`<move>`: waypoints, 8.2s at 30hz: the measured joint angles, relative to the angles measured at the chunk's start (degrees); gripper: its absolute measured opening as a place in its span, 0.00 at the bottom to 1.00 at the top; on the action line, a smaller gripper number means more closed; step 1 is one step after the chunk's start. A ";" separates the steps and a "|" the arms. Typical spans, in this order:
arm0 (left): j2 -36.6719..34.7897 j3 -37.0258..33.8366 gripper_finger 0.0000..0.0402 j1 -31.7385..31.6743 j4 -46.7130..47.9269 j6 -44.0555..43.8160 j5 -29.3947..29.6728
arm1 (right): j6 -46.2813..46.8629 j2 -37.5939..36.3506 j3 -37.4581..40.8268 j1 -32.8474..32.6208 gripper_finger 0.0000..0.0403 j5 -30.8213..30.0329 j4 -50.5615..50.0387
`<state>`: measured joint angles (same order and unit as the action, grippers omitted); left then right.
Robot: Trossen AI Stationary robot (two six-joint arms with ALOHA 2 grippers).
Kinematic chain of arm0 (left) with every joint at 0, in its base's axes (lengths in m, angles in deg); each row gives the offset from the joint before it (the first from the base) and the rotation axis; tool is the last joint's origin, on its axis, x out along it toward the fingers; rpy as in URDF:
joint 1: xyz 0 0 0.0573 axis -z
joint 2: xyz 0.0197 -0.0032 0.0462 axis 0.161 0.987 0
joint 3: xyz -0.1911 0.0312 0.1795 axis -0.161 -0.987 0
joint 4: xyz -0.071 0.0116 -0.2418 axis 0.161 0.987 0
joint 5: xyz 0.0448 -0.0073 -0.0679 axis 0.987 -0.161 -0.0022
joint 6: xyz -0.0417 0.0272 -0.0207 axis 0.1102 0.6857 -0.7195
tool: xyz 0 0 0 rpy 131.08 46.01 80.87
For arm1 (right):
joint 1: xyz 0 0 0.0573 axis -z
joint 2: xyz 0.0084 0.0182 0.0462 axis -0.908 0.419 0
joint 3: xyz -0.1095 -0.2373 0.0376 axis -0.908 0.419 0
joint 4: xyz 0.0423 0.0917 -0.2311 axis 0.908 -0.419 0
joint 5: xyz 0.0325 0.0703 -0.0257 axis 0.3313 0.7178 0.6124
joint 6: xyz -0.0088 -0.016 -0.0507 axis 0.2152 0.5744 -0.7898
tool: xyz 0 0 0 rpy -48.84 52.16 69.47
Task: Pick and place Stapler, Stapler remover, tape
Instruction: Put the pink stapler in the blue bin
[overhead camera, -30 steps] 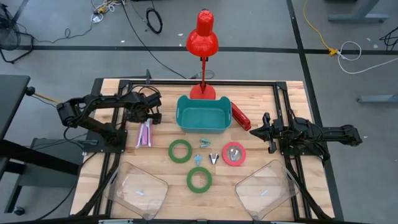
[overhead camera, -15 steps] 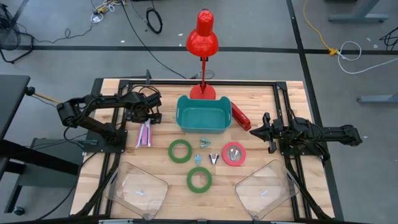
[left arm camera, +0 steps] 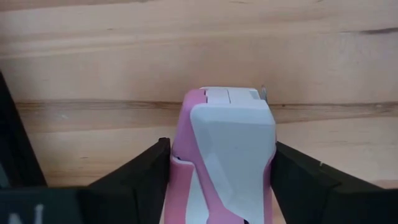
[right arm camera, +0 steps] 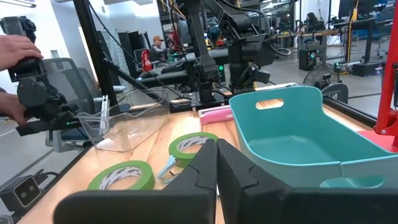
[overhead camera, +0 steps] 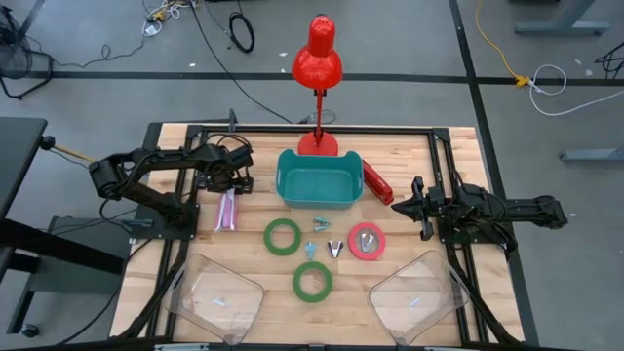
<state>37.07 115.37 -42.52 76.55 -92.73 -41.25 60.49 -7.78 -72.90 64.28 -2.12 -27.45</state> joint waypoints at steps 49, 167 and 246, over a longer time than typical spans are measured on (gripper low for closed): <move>-0.02 36.57 0.60 5.55 8.65 31.59 11.50 | 0.00 -0.01 0.01 0.00 0.02 -0.01 -0.02; 10.81 48.99 0.60 16.30 -11.29 62.16 0.02 | 0.00 0.00 0.00 0.00 0.02 0.01 0.00; 38.40 82.99 0.60 15.13 25.50 83.59 1.52 | 0.00 0.01 -0.01 -0.02 0.02 0.00 -0.02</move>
<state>75.48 198.37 -27.39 102.05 -9.14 -39.73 60.49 -7.77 -72.91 64.26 -2.12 -27.47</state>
